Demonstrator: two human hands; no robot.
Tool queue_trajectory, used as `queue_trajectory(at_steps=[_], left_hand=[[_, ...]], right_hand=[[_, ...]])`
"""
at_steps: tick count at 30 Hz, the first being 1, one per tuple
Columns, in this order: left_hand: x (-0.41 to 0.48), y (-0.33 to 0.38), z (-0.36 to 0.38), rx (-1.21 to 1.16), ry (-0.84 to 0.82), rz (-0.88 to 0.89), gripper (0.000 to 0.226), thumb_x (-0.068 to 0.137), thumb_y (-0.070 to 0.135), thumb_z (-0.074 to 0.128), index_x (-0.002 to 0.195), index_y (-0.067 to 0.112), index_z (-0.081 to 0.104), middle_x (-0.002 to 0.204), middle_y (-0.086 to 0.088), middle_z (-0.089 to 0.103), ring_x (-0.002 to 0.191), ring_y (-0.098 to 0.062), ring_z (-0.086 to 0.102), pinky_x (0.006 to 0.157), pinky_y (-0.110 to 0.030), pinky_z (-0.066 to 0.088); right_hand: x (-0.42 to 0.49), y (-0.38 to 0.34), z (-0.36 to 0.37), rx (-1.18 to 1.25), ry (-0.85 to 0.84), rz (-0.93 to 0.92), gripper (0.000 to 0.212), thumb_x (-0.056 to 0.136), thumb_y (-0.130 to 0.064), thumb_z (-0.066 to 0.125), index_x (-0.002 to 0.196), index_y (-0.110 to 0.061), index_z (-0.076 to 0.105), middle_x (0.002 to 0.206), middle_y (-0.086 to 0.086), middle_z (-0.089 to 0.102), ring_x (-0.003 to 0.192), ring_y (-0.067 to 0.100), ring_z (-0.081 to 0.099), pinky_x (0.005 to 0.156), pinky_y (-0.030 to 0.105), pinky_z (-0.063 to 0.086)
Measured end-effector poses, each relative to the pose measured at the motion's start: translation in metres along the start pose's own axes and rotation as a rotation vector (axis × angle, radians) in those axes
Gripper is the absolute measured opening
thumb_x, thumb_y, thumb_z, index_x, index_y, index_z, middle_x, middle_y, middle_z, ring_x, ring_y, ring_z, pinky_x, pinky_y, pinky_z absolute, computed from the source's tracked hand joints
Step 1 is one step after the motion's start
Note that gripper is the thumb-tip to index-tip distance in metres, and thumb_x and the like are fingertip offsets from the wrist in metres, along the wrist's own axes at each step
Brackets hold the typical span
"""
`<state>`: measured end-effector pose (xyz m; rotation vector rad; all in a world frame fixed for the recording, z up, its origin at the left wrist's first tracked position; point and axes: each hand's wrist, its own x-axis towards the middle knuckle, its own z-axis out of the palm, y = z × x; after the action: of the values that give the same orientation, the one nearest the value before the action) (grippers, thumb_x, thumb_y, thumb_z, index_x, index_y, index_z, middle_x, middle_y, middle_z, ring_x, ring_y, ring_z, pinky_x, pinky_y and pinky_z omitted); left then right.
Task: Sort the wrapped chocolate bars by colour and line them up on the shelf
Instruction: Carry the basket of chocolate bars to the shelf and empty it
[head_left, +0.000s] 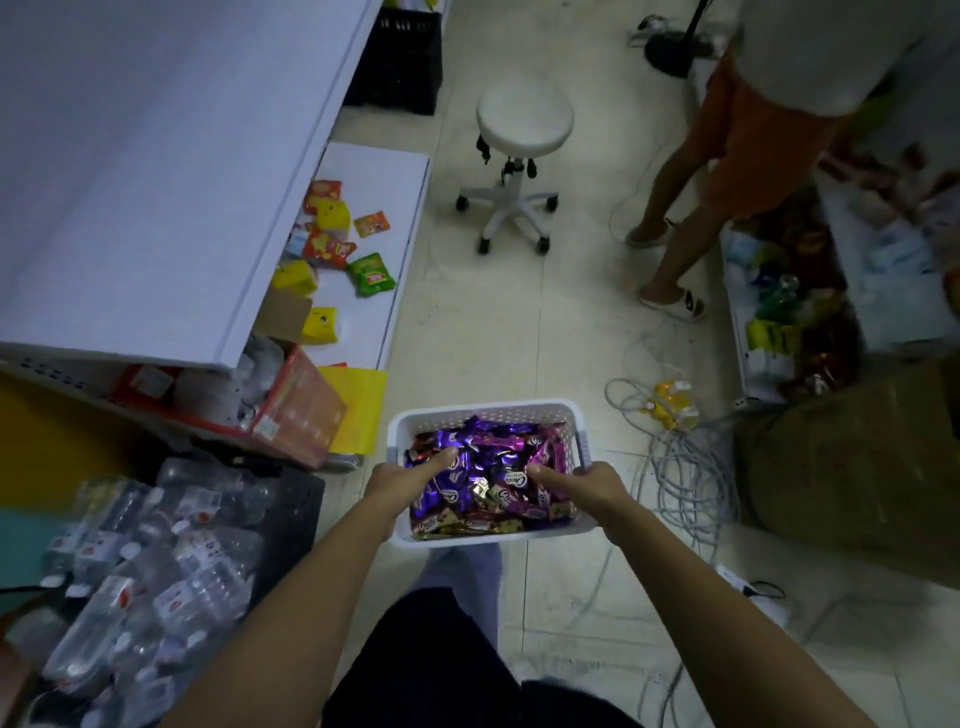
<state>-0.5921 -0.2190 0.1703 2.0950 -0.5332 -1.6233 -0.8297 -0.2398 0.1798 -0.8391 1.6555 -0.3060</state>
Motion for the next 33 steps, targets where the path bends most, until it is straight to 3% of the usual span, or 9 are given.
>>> queue_trajectory(at_steps=[3,9,12,16,20,22,28,31,33], left_hand=[[0.041,0.05,0.001,0.013,0.017,0.001,0.077,0.063,0.057,0.08,0.111,0.001,0.057,0.109,-0.009,0.057,0.099,-0.027,0.058,0.09,-0.039,0.049],[0.094,0.142,0.006,0.042,0.034,0.021,0.082,0.065,0.064,0.075,0.115,0.001,0.056,0.11,-0.012,0.062,0.097,-0.028,0.061,0.093,-0.045,0.051],[0.118,0.179,0.018,0.067,0.034,0.014,0.096,0.064,0.068,0.074,0.127,0.0,0.05,0.124,-0.015,0.058,0.105,-0.029,0.057,0.091,-0.04,0.049],[0.143,0.211,0.043,0.091,0.039,-0.036,0.116,0.056,0.072,0.076,0.14,0.002,0.038,0.142,-0.016,0.046,0.122,-0.033,0.051,0.097,-0.041,0.046],[0.176,0.244,0.074,0.048,0.046,-0.104,0.143,0.024,0.088,0.071,0.137,0.004,0.045,0.137,-0.017,0.052,0.117,-0.034,0.056,0.097,-0.045,0.048],[0.189,0.269,0.096,0.023,0.067,-0.108,0.125,0.04,0.082,0.075,0.133,0.003,0.047,0.134,-0.015,0.054,0.116,-0.032,0.056,0.096,-0.04,0.047],[0.207,0.351,0.174,-0.098,0.123,-0.12,0.061,0.065,0.064,0.075,0.089,0.011,0.06,0.098,-0.009,0.065,0.088,-0.023,0.064,0.089,-0.037,0.052],[0.207,0.389,0.209,-0.195,0.086,-0.117,0.06,0.069,0.058,0.074,0.102,0.009,0.062,0.099,-0.008,0.068,0.085,-0.021,0.066,0.08,-0.031,0.053],[0.206,0.405,0.223,-0.309,0.043,-0.115,0.073,0.056,0.058,0.08,0.106,0.008,0.066,0.097,-0.01,0.073,0.084,-0.025,0.071,0.081,-0.037,0.057]], right_hand=[[0.038,-0.051,-0.009,0.009,0.005,-0.016,0.05,0.065,-0.04,0.083,0.101,-0.008,0.068,0.095,0.011,0.071,0.086,0.023,0.068,0.074,0.032,0.057],[0.094,-0.117,-0.035,0.043,0.036,-0.015,0.061,0.058,-0.05,0.082,0.099,-0.007,0.069,0.095,0.013,0.072,0.084,0.023,0.07,0.079,0.04,0.058],[0.12,-0.137,-0.049,0.089,0.075,0.007,0.06,0.063,-0.047,0.082,0.098,-0.001,0.069,0.098,0.019,0.07,0.084,0.026,0.069,0.077,0.039,0.057],[0.163,-0.16,-0.074,0.085,0.059,0.035,0.081,0.046,-0.059,0.084,0.098,0.001,0.068,0.094,0.019,0.071,0.084,0.029,0.07,0.079,0.048,0.057],[0.221,-0.191,-0.115,0.046,-0.051,0.069,0.055,0.062,-0.035,0.086,0.095,0.003,0.066,0.097,0.023,0.069,0.086,0.029,0.069,0.08,0.045,0.057],[0.253,-0.209,-0.141,0.014,-0.108,0.059,0.044,0.063,-0.029,0.086,0.085,0.002,0.065,0.096,0.024,0.07,0.086,0.03,0.069,0.081,0.045,0.057],[0.332,-0.283,-0.241,-0.086,-0.248,0.005,0.042,0.066,-0.029,0.084,0.098,-0.005,0.071,0.095,0.01,0.073,0.084,0.022,0.07,0.069,0.028,0.057],[0.371,-0.319,-0.281,-0.109,-0.245,-0.024,0.053,0.06,-0.037,0.085,0.101,-0.007,0.071,0.097,0.011,0.072,0.086,0.023,0.07,0.075,0.034,0.058],[0.386,-0.341,-0.296,-0.113,-0.25,-0.053,0.041,0.068,-0.028,0.083,0.1,-0.006,0.071,0.095,0.012,0.072,0.083,0.022,0.07,0.066,0.029,0.057]])
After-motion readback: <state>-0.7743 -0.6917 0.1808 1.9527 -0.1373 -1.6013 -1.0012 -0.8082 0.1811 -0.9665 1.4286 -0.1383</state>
